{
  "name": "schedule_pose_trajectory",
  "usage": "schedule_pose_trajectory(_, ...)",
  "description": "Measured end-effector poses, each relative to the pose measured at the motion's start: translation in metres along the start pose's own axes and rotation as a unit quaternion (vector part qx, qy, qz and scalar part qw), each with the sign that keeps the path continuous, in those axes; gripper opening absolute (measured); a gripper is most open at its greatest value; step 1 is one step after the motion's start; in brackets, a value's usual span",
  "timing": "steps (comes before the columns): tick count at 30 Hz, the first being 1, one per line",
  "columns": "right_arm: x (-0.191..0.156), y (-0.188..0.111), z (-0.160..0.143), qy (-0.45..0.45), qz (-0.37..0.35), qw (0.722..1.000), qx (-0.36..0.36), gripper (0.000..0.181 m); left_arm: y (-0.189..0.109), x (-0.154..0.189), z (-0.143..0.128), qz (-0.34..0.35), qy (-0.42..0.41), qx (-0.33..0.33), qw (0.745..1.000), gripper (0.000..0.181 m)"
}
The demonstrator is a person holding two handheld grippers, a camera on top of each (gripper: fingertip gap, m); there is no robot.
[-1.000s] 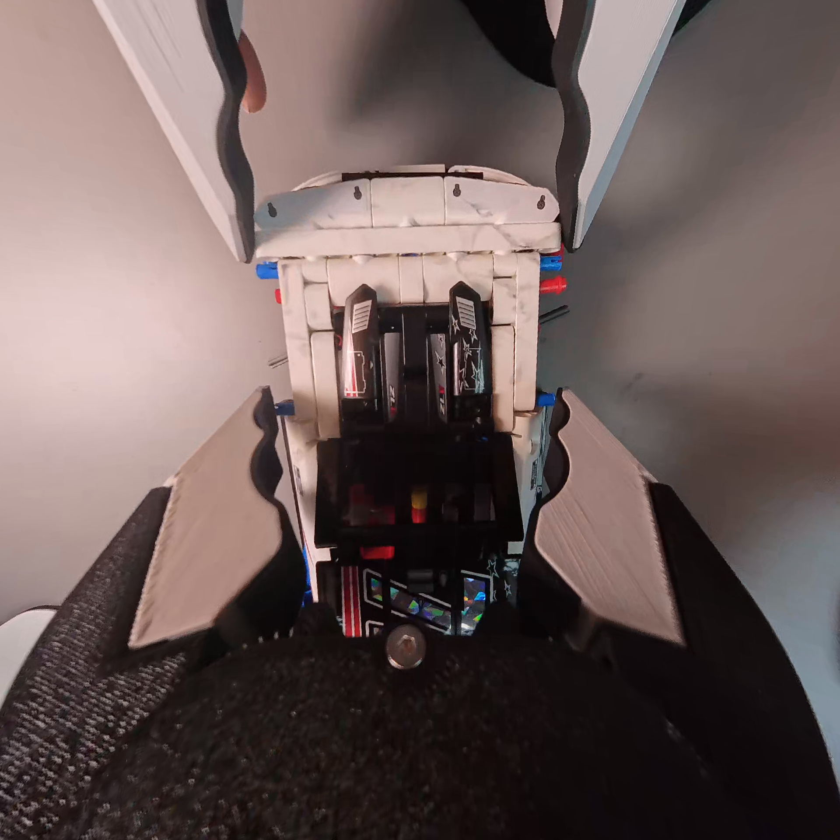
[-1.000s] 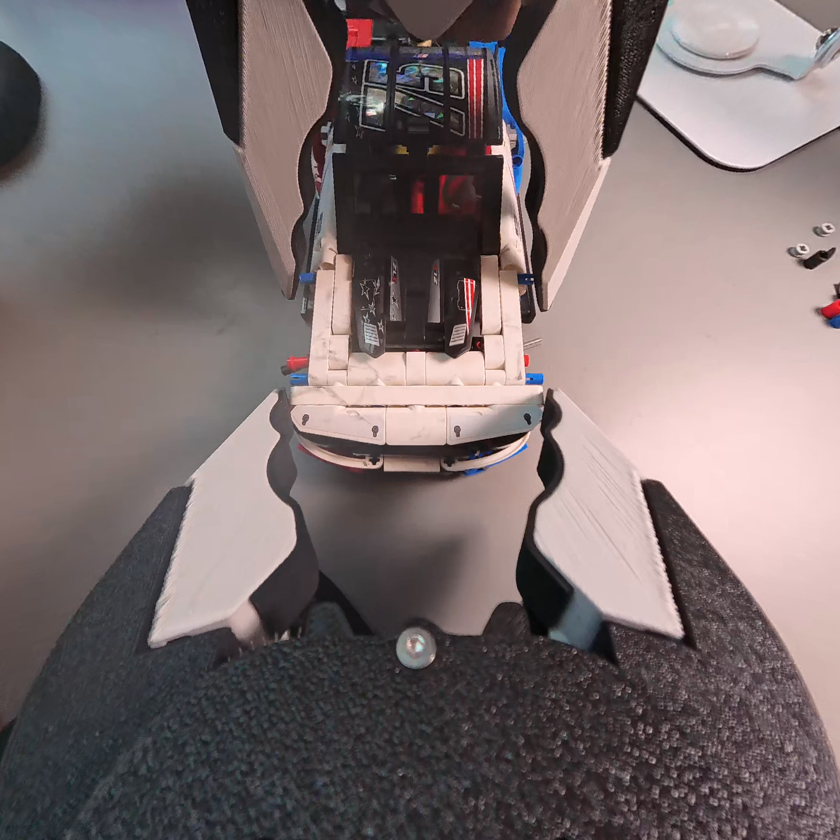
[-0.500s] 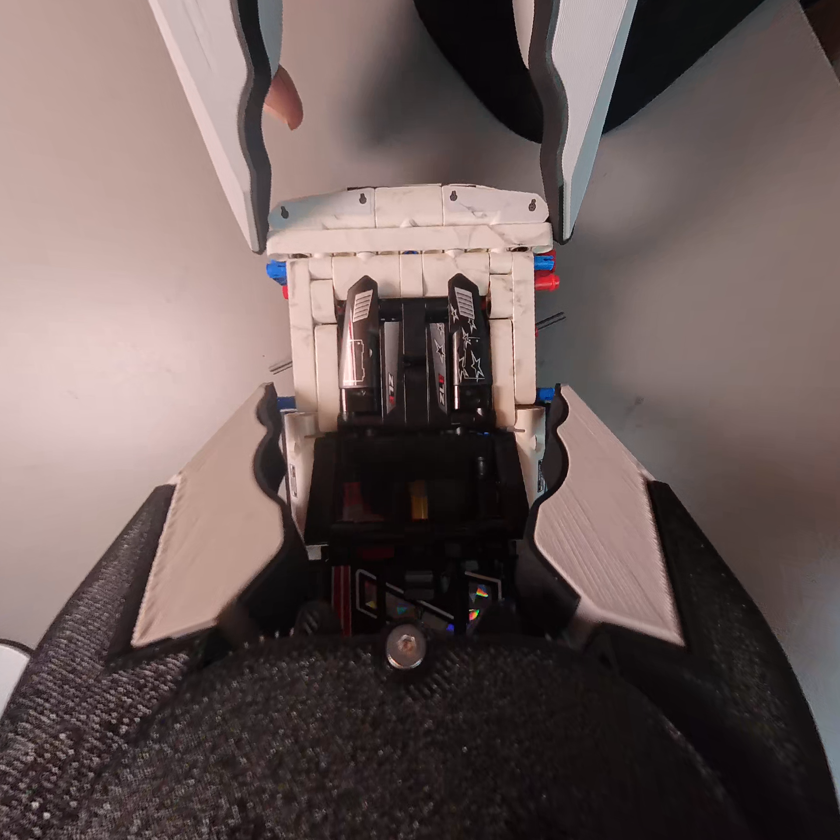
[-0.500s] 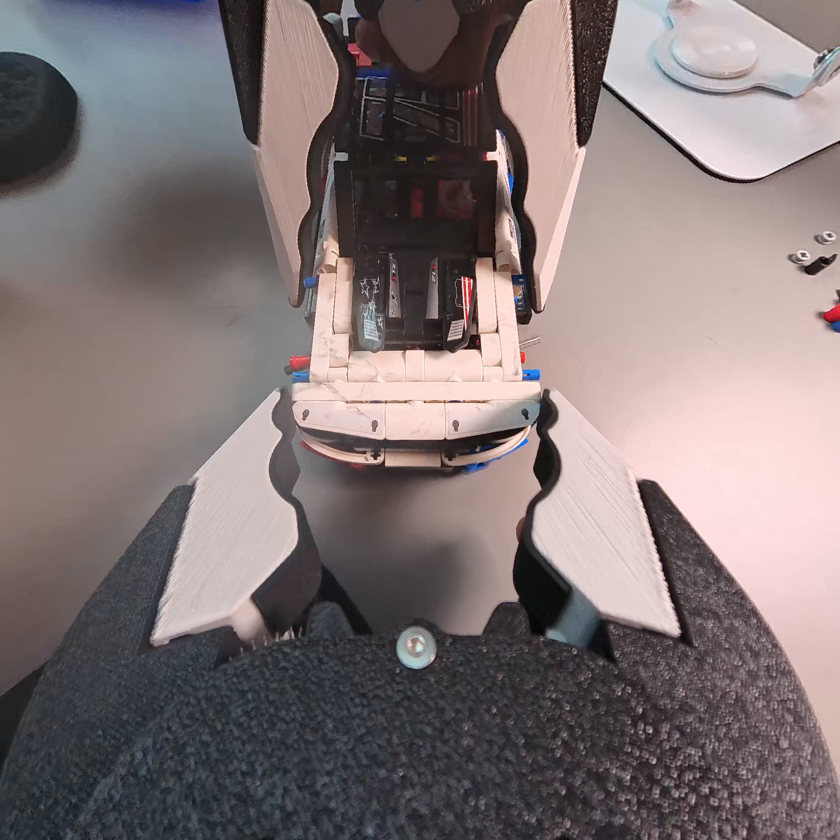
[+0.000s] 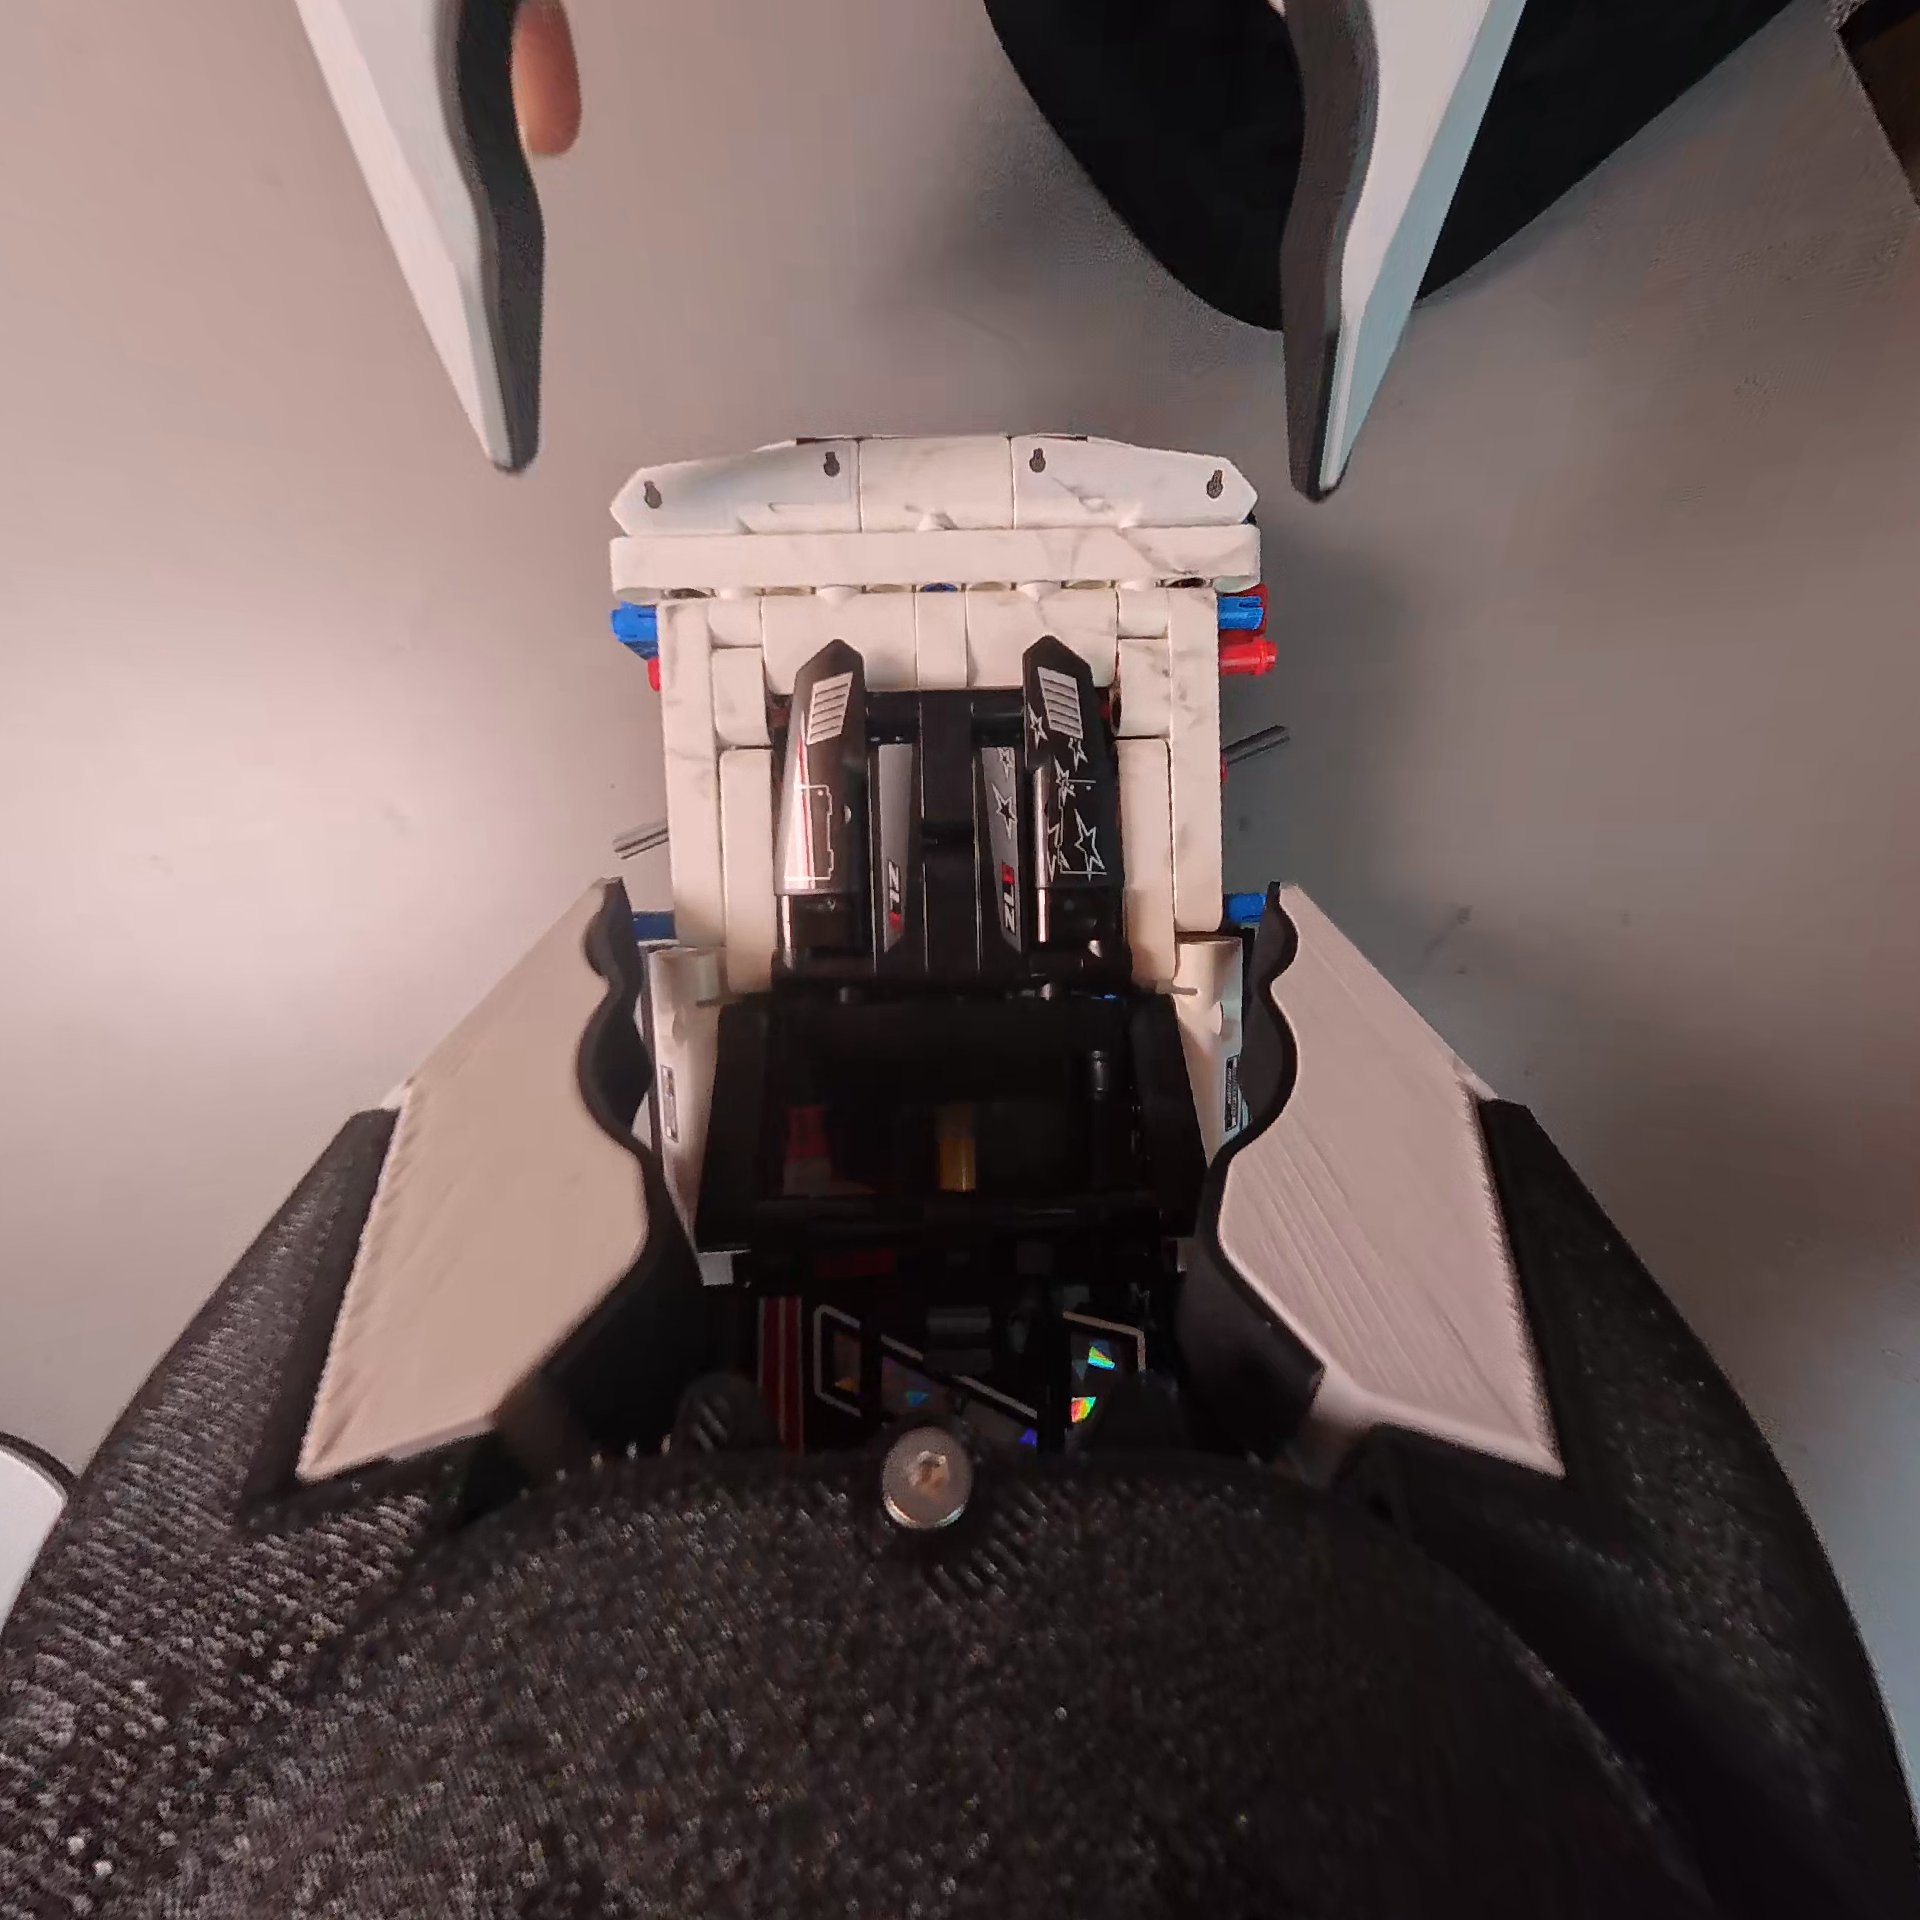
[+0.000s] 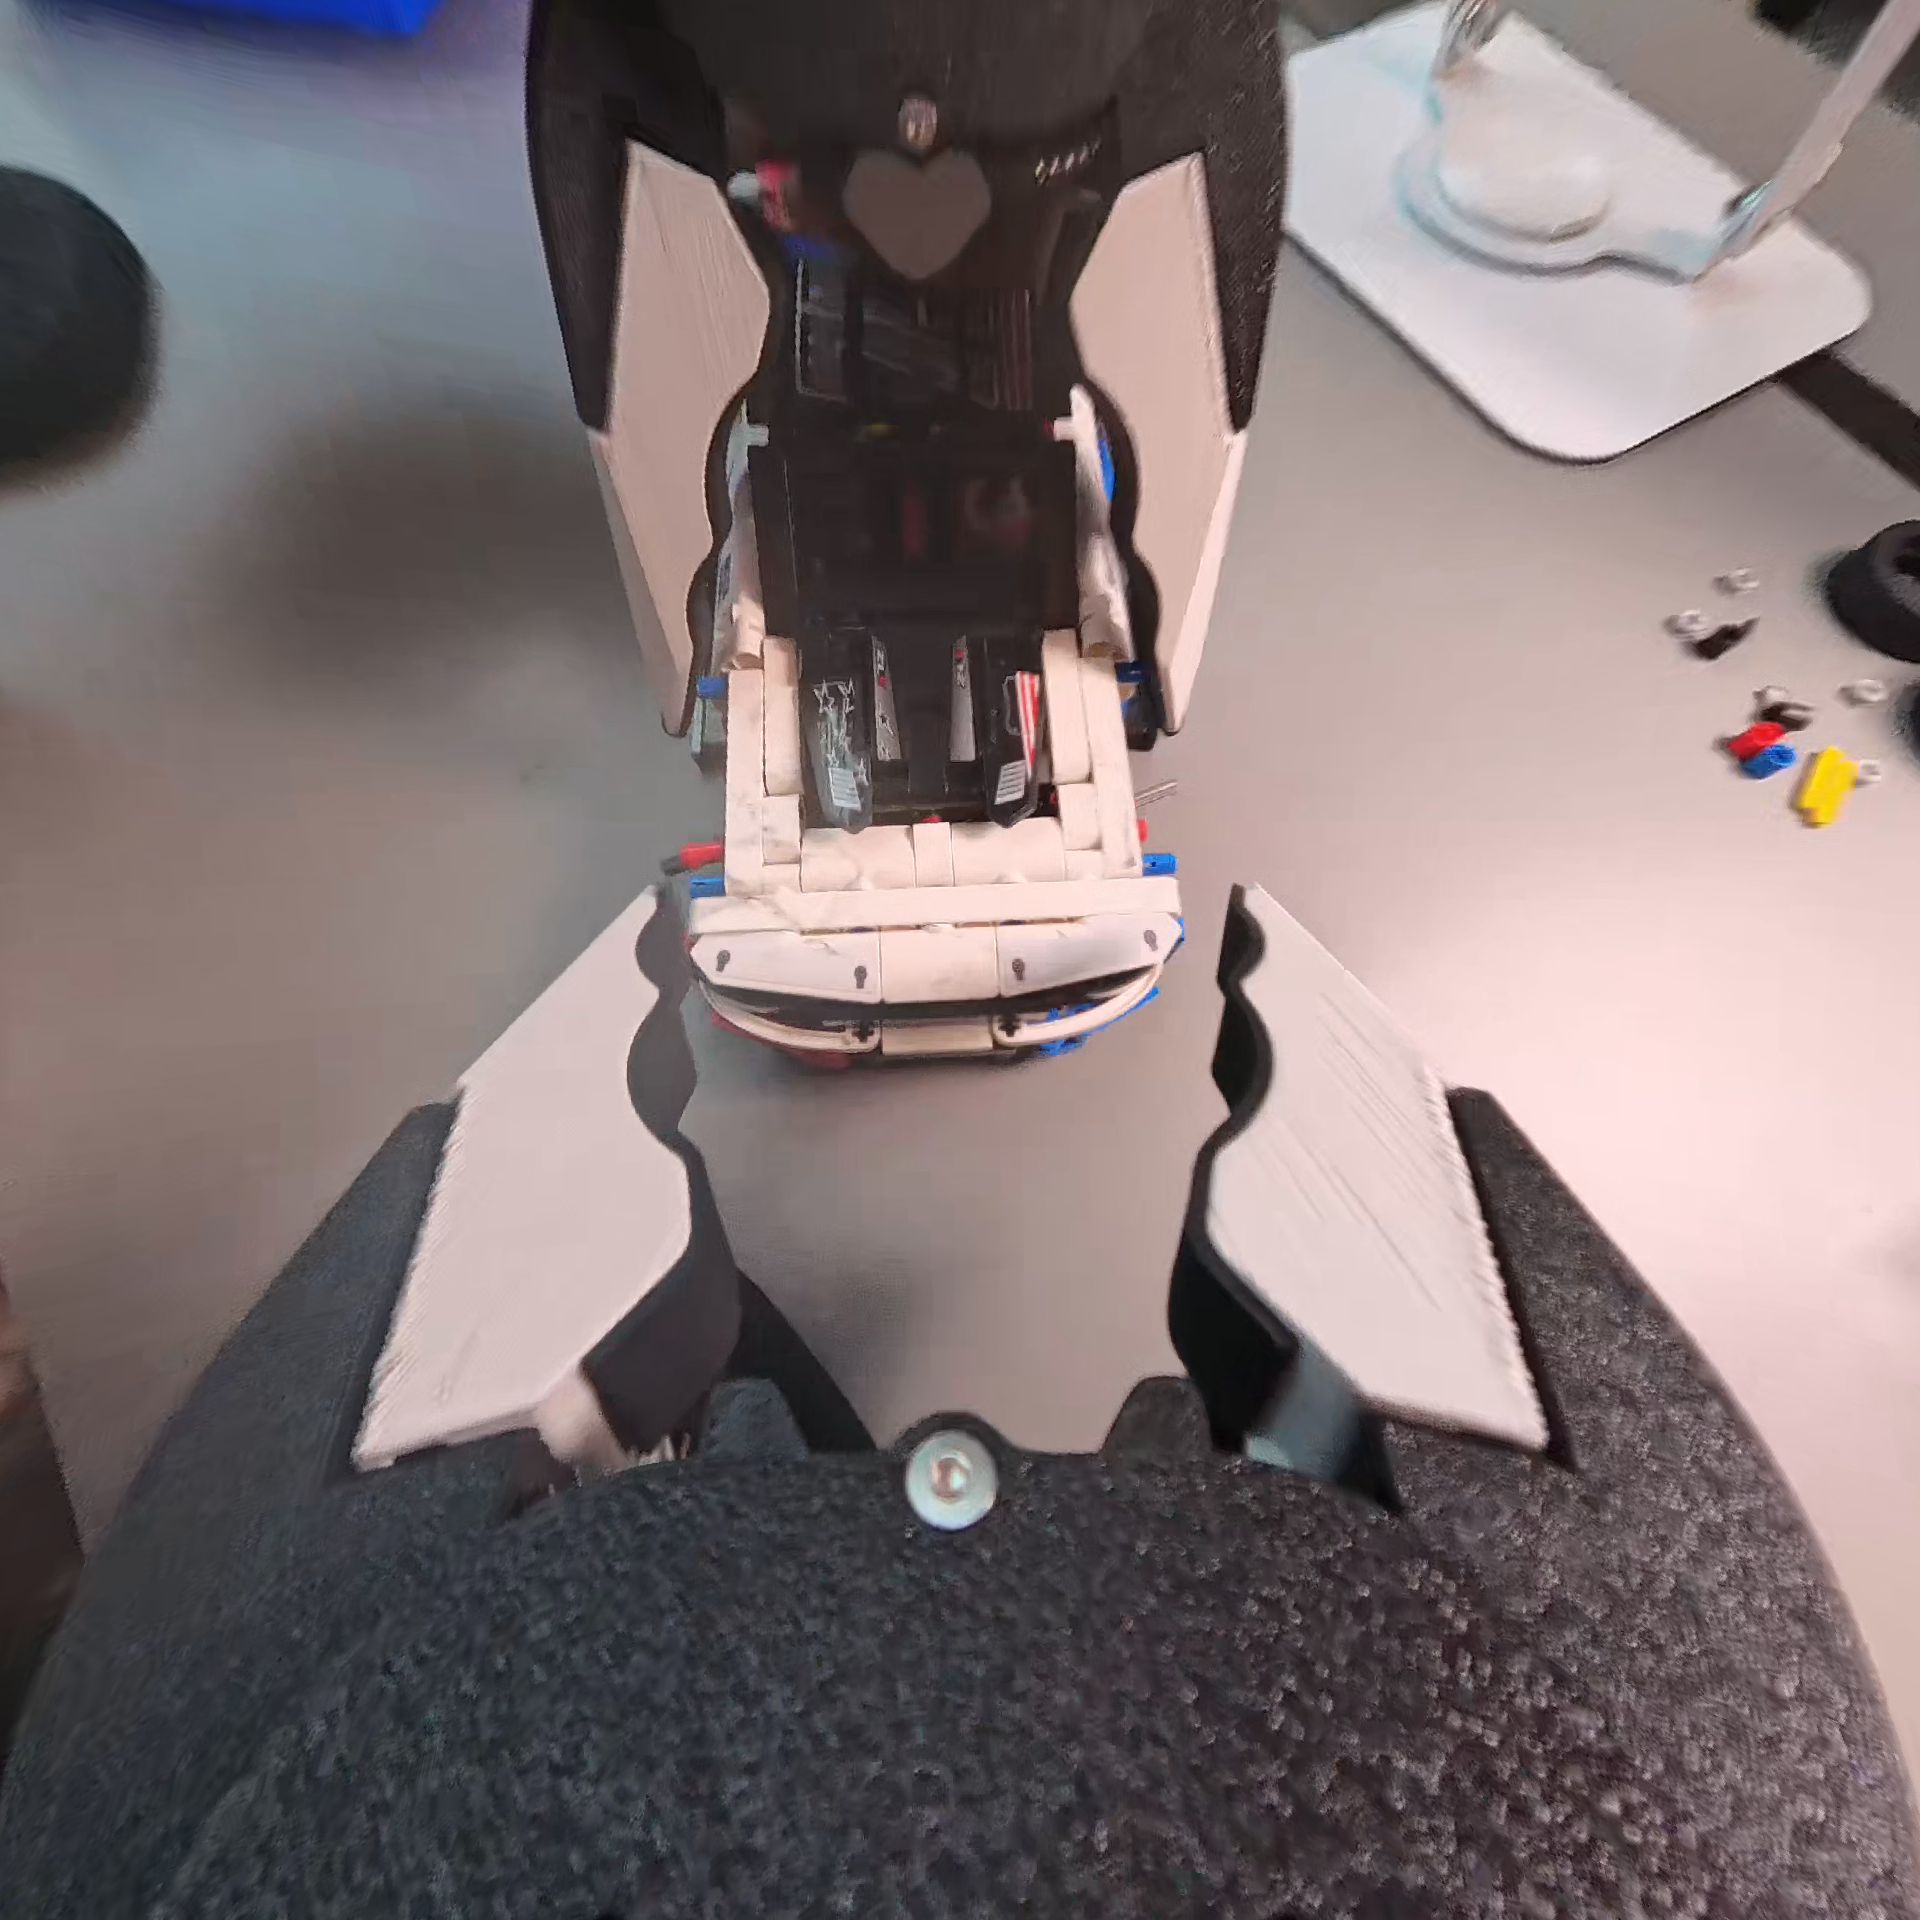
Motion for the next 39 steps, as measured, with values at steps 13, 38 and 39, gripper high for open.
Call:
schedule_pose_trajectory(13, 0.014, 0.032, 0.015, -0.001, 0.050, 0.977, -0.207, 0.111, 0.001, 0.000, 0.000, 0.007, -0.019, 0.002, 1.000, 0.115)
schedule_pose_trajectory(38, 0.034, -0.004, -0.013, 0.250, 0.098, 0.960, 0.074, 0.065, -0.002, 0.005, -0.002, 0.022, -0.022, 0.011, 0.999, 0.115)
schedule_pose_trajectory(39, 0.032, -0.007, -0.012, 0.247, 0.093, 0.961, 0.077, 0.059, -0.002, 0.005, -0.003, 0.023, -0.023, 0.010, 0.999, 0.115)
Point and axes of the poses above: each gripper's, where its closed fingertips meet, y out along the fingers, z out of its top, x = y × z across the jaws, the point moved 10 cm from there along -y, back along the fingers, and after that the axes turned 15 degrees about z, right-handed, at the moved point
